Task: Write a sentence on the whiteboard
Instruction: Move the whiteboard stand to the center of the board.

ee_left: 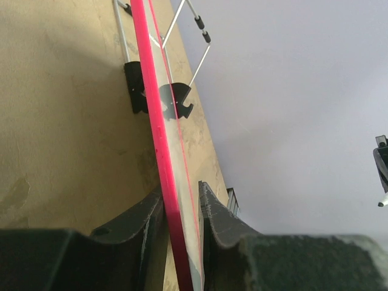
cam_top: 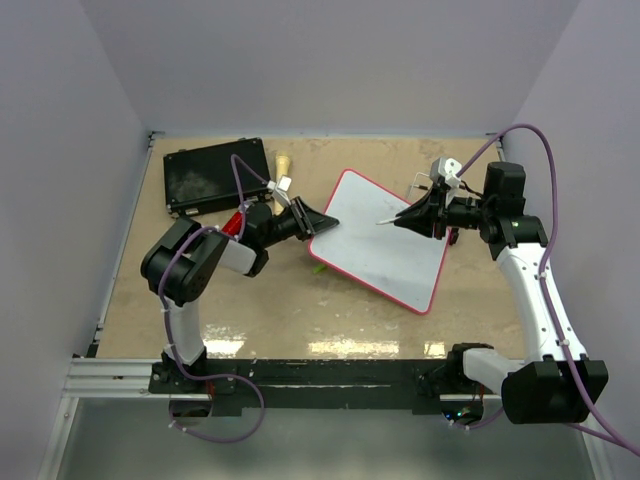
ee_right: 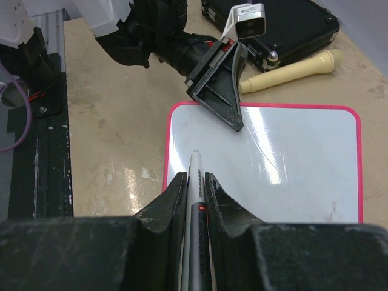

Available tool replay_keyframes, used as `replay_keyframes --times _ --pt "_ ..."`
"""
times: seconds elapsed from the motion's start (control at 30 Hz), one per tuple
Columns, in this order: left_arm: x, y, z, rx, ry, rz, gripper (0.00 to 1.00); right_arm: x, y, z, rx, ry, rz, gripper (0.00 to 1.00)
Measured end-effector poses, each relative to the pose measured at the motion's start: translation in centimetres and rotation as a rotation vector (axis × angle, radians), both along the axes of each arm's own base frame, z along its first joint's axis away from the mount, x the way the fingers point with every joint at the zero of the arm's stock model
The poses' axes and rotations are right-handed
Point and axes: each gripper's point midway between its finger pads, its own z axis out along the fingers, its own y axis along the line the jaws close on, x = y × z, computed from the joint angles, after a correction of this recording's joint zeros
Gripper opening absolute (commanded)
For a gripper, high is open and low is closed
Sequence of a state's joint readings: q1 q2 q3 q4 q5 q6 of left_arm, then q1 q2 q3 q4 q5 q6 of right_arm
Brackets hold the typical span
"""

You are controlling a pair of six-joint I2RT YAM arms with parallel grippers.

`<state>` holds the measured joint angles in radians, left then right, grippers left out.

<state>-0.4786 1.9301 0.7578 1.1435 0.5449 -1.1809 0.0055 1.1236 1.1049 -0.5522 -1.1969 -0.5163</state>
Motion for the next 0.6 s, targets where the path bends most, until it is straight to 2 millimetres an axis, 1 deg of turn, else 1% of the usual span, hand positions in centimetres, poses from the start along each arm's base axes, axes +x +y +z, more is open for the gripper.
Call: replay_keyframes --times 0.1,0.23,0.43,0.6 --pt "-0.1 0.0 -0.3 0.01 0.006 -0.002 0.3 0.0 0.0 0.0 0.0 0.0 0.0 0.0" --pt "0.1 -0.2 -0.2 0.013 -0.003 -0.005 0.32 0.0 0.0 0.0 0.0 0.0 0.0 0.0" --pt "0.6 -0.8 0.1 0.038 -0.017 -0.034 0.38 0.0 0.0 0.0 0.0 0.0 0.0 0.0" --pt "1.0 -1.4 0.0 0.076 -0.027 -0.076 0.4 0.0 0.0 0.0 0.0 0.0 0.001 0.0"
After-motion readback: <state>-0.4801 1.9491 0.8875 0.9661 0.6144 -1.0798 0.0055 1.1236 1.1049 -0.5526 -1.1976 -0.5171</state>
